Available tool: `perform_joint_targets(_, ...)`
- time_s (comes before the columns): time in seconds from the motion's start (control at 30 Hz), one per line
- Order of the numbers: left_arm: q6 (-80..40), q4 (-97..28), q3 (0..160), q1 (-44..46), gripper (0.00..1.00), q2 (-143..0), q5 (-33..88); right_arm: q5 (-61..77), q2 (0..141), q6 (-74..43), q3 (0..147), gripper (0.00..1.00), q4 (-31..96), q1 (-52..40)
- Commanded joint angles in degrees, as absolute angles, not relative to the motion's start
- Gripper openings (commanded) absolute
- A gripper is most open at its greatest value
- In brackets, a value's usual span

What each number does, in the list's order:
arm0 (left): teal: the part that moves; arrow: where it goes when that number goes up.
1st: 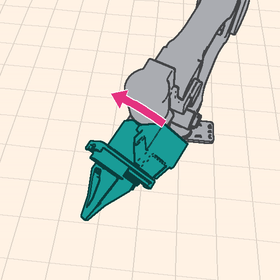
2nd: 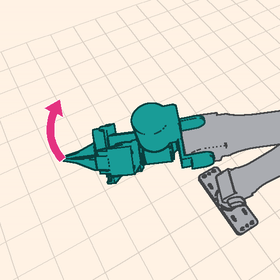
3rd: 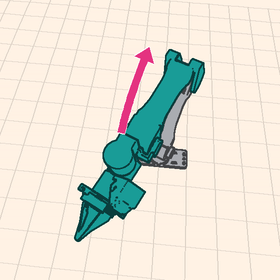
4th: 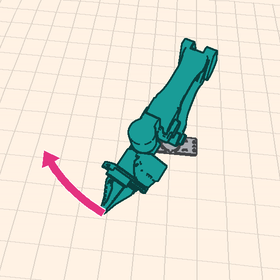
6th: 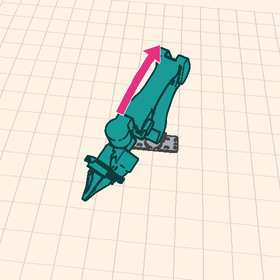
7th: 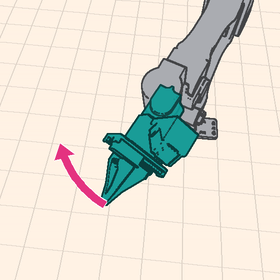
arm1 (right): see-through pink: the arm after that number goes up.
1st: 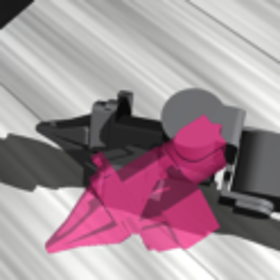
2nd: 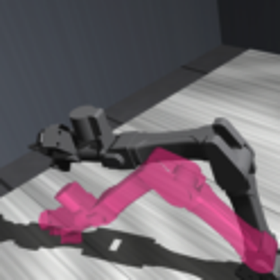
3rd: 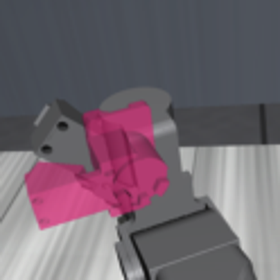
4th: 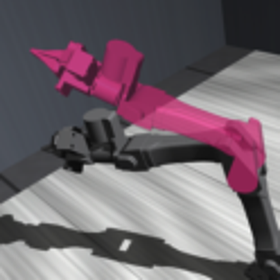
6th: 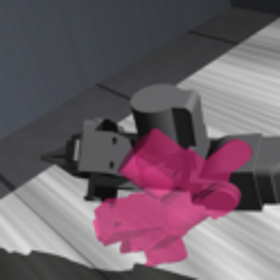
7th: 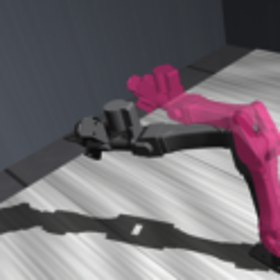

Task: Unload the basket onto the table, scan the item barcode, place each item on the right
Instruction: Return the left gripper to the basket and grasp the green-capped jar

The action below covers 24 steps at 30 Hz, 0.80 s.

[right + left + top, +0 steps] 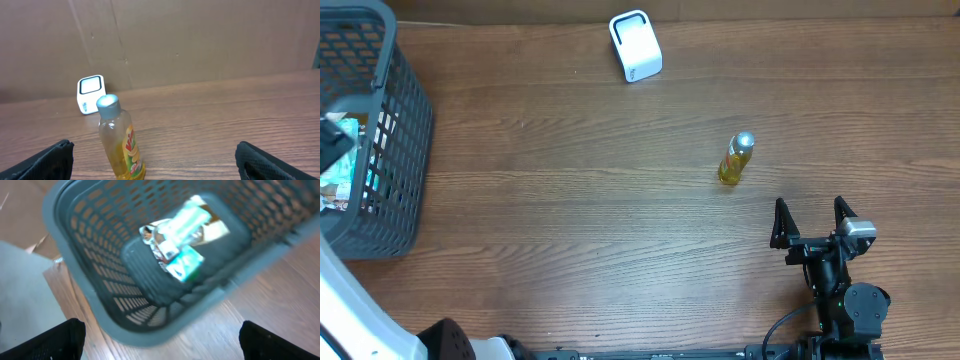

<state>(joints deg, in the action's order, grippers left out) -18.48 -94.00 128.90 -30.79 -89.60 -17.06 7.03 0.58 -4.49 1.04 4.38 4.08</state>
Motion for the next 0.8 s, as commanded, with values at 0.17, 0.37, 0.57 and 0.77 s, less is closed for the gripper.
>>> perform_joint_targets(0.17, -14.7, -86.4, 118.9, -45.6, 0.99, -90.8, -4.6, 6.5, 0.2, -4.7, 0.4, 1.0, 4.2, 3.8)
perform_joint_targets(0.37, -14.2, -80.3, 114.3, -48.3, 1.0, -94.7, -4.4, 6.5, 0.2, -4.7, 0.4, 1.0, 4.2, 3.8)
perform_joint_targets(0.57, -6.2, -76.2, 114.3, -48.2, 0.99, -101.0, 1.7, 6.5, 0.2, -4.7, 0.4, 1.0, 4.2, 3.8)
perform_joint_targets(0.77, 2.0, -75.0, 114.3, -48.2, 0.99, -108.0, 10.2, 6.5, 0.2, -4.7, 0.4, 1.0, 4.2, 3.8)
